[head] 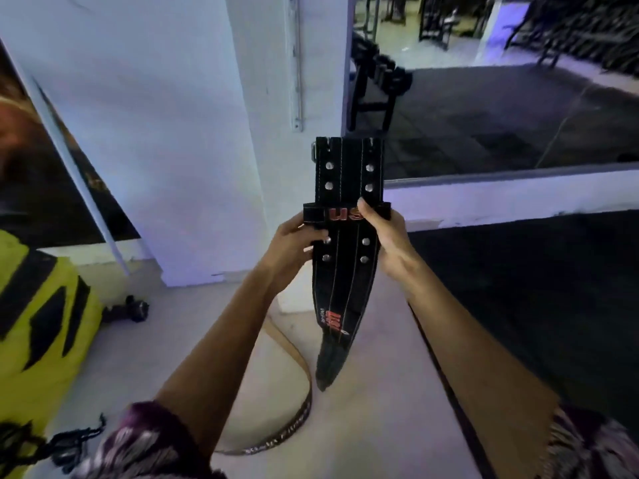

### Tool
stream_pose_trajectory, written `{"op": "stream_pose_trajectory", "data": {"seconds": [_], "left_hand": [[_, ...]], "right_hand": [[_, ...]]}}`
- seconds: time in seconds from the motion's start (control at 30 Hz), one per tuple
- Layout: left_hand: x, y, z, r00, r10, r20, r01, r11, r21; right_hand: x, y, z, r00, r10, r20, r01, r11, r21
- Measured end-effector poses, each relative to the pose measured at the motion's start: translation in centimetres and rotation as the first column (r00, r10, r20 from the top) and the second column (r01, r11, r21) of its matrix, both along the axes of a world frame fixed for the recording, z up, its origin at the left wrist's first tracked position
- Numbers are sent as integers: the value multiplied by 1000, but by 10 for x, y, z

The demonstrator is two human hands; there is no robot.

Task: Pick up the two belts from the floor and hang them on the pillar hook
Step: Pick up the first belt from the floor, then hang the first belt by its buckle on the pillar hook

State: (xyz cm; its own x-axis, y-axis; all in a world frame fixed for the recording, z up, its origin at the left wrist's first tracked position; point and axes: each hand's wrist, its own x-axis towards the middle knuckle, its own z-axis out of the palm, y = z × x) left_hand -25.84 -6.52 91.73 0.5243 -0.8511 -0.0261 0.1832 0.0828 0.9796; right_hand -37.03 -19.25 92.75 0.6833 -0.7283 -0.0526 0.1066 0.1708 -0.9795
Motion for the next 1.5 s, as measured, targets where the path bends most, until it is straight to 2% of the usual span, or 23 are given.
{"op": "stream_pose_trajectory", "data": {"seconds": [0.07,0.13,0.2,0.27,0.37,0.47,0.57,0.63,0.7,0.77,0.8,0.83,0.9,0.97,1.03,1.1,1.23,1.3,1.4,1.43,1.5], "left_hand": [[-12,2,32,999,-7,50,10,998,-58],[-20,-1,70,978,172,120,-159,981,-107],[-25,-4,107,920,344,185,-309,931,-197],[-31,-7,132,896,398,199,-334,897,-288],[-53,-3,116,942,286,177,-235,937,-260],[-67,7,77,964,107,242,-97,994,-56],[-51,2,89,933,176,314,-160,984,-75],[-47,-1,93,934,176,310,-152,983,-101],[-48,9,60,931,87,354,-97,995,11],[-48,27,13,911,-123,393,22,968,251],[-47,33,2,894,-177,411,47,950,308],[-45,34,3,891,-169,421,47,958,284],[-44,28,37,920,-6,391,-15,999,50],[-44,19,89,924,153,349,-92,978,-186],[-47,11,129,913,238,332,-136,943,-304],[-49,6,144,919,297,260,-198,917,-345],[-51,2,151,933,345,101,-279,873,-399],[-52,-1,156,933,351,86,-286,862,-419],[-56,-2,157,936,343,86,-275,860,-429],[-57,-2,156,938,339,75,-277,861,-426],[-58,-4,158,934,353,52,-301,857,-419]], "right_hand": [[-14,-2,29,998,20,67,-16,998,-53],[-23,4,55,992,65,107,-54,993,-104],[-27,15,75,986,99,135,-81,987,-136],[-27,20,93,977,116,178,-91,986,-140],[-30,18,120,969,65,237,-29,988,-153],[-32,10,135,965,22,263,10,993,-118],[-33,11,140,959,16,282,18,993,-120],[-32,13,146,957,-9,291,51,989,-137],[-34,15,153,955,-32,295,81,985,-154],[-36,14,155,953,-27,300,84,980,-179],[-37,12,154,953,-19,301,80,979,-190],[-38,12,152,955,-12,298,73,978,-196],[-36,13,149,956,5,294,55,979,-195],[-32,19,148,951,45,306,8,986,-169],[-28,26,148,947,93,306,-43,985,-167],[-26,29,150,949,94,302,-38,982,-188],[-27,33,133,966,56,254,37,937,-347],[-31,34,91,990,58,131,-7,933,-359],[-48,43,35,979,156,-130,-191,925,-328],[-50,40,34,978,157,-136,-194,926,-324],[-48,31,58,995,95,-19,-96,936,-338]]}}
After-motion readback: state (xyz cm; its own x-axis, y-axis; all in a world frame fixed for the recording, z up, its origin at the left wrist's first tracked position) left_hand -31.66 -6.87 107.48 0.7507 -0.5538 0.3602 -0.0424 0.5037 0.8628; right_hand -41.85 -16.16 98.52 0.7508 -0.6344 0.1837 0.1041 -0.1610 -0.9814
